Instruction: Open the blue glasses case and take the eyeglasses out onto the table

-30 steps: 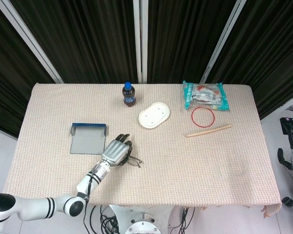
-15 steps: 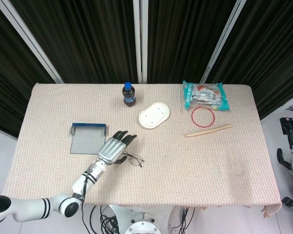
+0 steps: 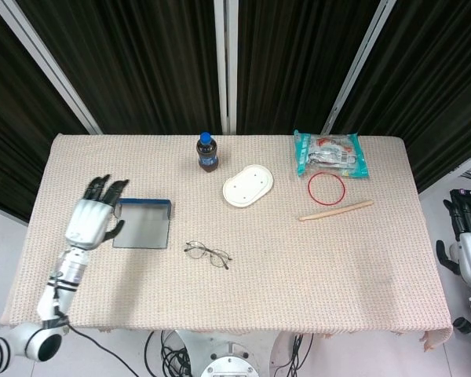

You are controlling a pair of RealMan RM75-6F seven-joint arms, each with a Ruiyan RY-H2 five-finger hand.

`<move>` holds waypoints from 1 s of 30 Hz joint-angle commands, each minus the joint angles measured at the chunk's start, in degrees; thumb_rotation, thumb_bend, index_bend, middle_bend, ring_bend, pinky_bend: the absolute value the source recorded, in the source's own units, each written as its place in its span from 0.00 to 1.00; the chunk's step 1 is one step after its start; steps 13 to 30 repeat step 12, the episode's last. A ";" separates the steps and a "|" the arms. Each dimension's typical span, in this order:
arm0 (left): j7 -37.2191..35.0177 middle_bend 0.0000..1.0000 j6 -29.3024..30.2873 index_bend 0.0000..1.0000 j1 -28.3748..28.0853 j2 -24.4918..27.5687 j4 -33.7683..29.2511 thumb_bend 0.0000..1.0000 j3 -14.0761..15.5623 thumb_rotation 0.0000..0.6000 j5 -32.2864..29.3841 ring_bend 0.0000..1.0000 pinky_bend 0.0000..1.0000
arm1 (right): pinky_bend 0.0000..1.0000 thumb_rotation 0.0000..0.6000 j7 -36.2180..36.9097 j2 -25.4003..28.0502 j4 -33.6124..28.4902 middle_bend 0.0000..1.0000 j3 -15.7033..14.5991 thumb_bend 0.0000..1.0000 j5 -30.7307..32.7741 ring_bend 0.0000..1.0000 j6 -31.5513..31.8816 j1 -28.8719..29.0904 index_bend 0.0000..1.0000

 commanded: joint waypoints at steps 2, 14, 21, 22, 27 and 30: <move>-7.77 0.11 3.00 0.09 7.01 5.29 3.03 0.26 1.45 1.00 -2.45 0.00 0.09 | 0.00 1.00 -1.54 -0.74 -0.42 0.00 -0.28 0.43 -0.82 0.00 1.10 -0.05 0.00; -17.09 0.10 1.20 0.09 12.89 7.84 7.11 0.25 3.51 1.00 -2.84 0.00 0.08 | 0.00 1.00 -3.52 -0.08 -2.38 0.00 0.37 0.44 0.81 0.00 -0.07 0.57 0.00; -17.09 0.10 1.20 0.09 12.89 7.84 7.11 0.25 3.51 1.00 -2.84 0.00 0.08 | 0.00 1.00 -3.52 -0.08 -2.38 0.00 0.37 0.44 0.81 0.00 -0.07 0.57 0.00; -17.09 0.10 1.20 0.09 12.89 7.84 7.11 0.25 3.51 1.00 -2.84 0.00 0.08 | 0.00 1.00 -3.52 -0.08 -2.38 0.00 0.37 0.44 0.81 0.00 -0.07 0.57 0.00; -17.09 0.10 1.20 0.09 12.89 7.84 7.11 0.25 3.51 1.00 -2.84 0.00 0.08 | 0.00 1.00 -3.52 -0.08 -2.38 0.00 0.37 0.44 0.81 0.00 -0.07 0.57 0.00; -17.09 0.10 1.20 0.09 12.89 7.84 7.11 0.25 3.51 1.00 -2.84 0.00 0.08 | 0.00 1.00 -3.52 -0.08 -2.38 0.00 0.37 0.44 0.81 0.00 -0.07 0.57 0.00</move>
